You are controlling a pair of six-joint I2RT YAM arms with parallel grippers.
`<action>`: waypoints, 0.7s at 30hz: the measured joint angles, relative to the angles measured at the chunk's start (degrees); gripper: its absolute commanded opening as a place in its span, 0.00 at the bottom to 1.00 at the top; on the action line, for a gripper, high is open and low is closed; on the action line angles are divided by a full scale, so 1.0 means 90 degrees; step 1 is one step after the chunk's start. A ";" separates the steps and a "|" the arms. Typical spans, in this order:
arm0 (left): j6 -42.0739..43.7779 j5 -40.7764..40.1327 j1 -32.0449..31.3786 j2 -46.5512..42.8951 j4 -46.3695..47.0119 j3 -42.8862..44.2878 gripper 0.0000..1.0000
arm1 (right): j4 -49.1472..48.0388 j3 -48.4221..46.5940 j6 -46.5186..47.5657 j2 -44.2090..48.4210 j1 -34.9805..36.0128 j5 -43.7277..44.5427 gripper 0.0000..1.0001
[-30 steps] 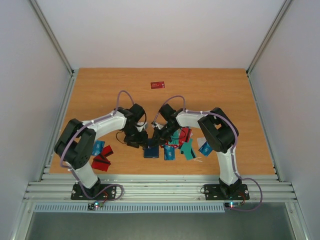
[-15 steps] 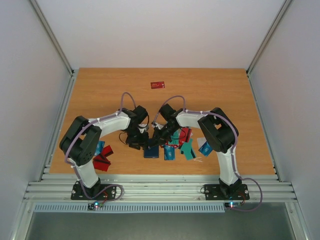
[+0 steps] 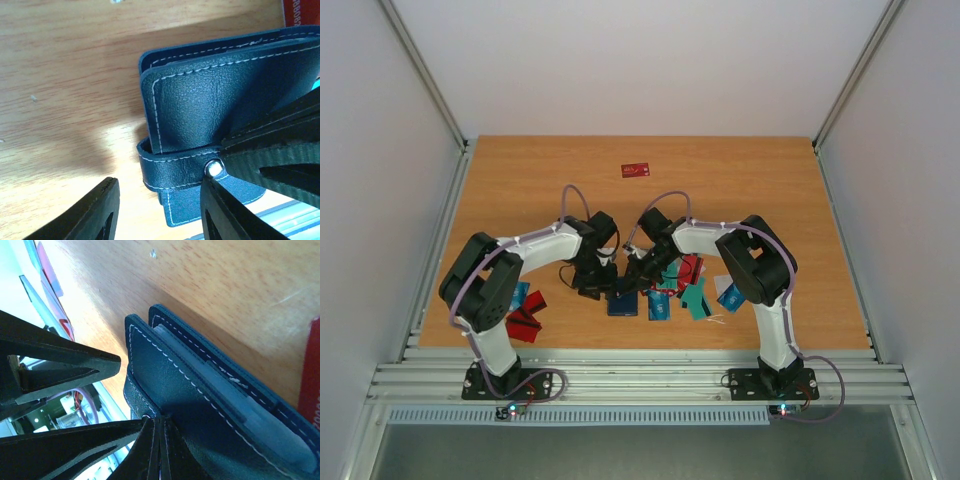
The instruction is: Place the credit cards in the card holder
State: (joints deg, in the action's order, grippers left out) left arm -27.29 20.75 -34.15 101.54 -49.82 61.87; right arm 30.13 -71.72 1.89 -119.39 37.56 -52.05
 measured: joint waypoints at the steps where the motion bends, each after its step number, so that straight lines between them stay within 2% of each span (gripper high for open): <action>1: -0.0039 -0.0005 -0.0002 -0.0005 0.0000 0.0000 0.47 | 0.0000 0.0000 0.0005 0.0000 0.0000 0.0000 0.01; 8: -0.0270 -0.0177 -0.0002 -0.0165 0.0202 -0.0007 0.50 | 0.0000 0.0002 0.0024 0.0000 0.0000 -0.0007 0.01; 15: -0.0425 -0.0287 -0.0002 -0.0294 0.0362 -0.0012 0.48 | -0.0019 0.0015 0.0070 0.0000 -0.0002 -0.0017 0.01; 21: -0.0408 -0.0515 -0.0209 0.0068 0.0243 0.0097 0.46 | 0.0024 0.0032 0.0092 -0.0005 0.0000 -0.0044 0.01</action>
State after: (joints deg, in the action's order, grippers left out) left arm -30.96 16.12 -36.03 102.15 -47.64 62.74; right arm 30.35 -71.44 2.72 -119.44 37.56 -52.45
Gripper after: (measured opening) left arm 0.477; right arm 0.015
